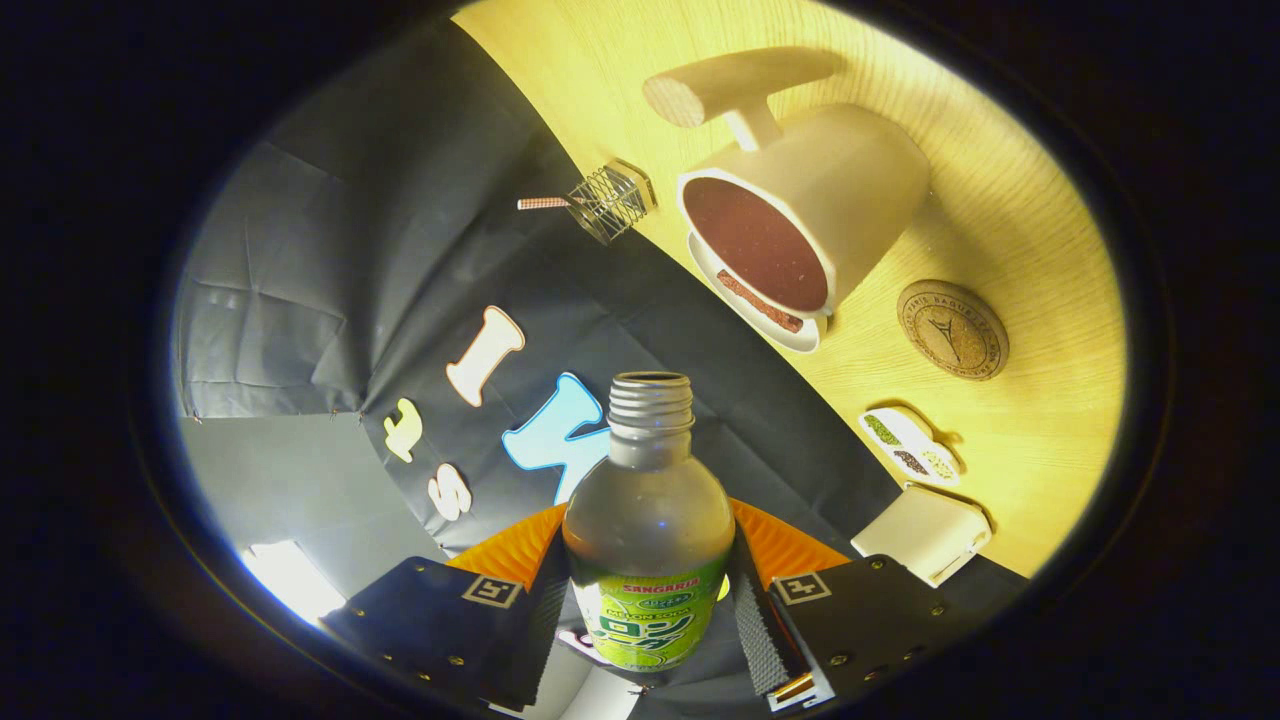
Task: Take the bottle from table, then pour the juice into the cup, finally place the bottle on the coaster
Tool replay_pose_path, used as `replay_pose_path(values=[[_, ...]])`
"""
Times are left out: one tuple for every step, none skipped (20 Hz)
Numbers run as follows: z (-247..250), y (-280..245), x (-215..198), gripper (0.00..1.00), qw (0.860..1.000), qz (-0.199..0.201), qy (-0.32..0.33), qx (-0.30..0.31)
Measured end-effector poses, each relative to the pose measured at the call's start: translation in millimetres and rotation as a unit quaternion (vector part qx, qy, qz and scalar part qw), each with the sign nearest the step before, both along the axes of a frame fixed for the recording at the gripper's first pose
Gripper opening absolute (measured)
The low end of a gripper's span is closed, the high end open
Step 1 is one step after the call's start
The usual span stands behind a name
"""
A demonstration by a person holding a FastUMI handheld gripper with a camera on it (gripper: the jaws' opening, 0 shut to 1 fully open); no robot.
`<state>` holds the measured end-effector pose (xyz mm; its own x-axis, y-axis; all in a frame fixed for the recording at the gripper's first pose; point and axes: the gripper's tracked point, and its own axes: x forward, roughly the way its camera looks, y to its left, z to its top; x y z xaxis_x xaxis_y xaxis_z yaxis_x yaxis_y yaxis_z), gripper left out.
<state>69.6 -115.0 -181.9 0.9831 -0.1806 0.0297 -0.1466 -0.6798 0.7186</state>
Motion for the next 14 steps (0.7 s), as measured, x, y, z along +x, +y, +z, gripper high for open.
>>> replay_pose_path(values=[[-1.6,-1.8,-0.6,0.76,1.000,-0.002,0.002,-0.001],[-2.2,-2.5,-0.7,0.76,1.000,-0.003,0.003,-0.002],[-2.7,-2.3,-0.8,0.76,1.000,-0.002,0.004,-0.003],[-3.6,-2.7,-2.0,0.76,1.000,-0.002,0.005,-0.003],[-4.9,-2.3,-2.6,0.76,1.000,-0.002,0.005,-0.002],[-4.0,-3.4,-2.1,0.76,1.000,-0.002,0.004,-0.001],[-4.9,-2.3,-2.2,0.76,1.000,-0.001,0.005,-0.002],[-5.9,-0.4,-3.1,0.76,1.000,0.001,0.006,-0.003],[-7.6,0.8,-4.6,0.76,1.000,0.002,0.008,-0.002],[-7.3,-0.4,-5.2,0.76,1.000,0.000,0.008,0.002],[-8.6,0.1,-5.5,0.76,1.000,0.000,0.008,0.004],[-8.1,2.3,-5.5,0.76,1.000,0.002,0.008,0.004],[-8.1,3.8,-4.4,0.76,1.000,0.003,0.007,0.001],[-7.4,3.2,-4.7,0.76,1.000,0.004,0.006,-0.003]])
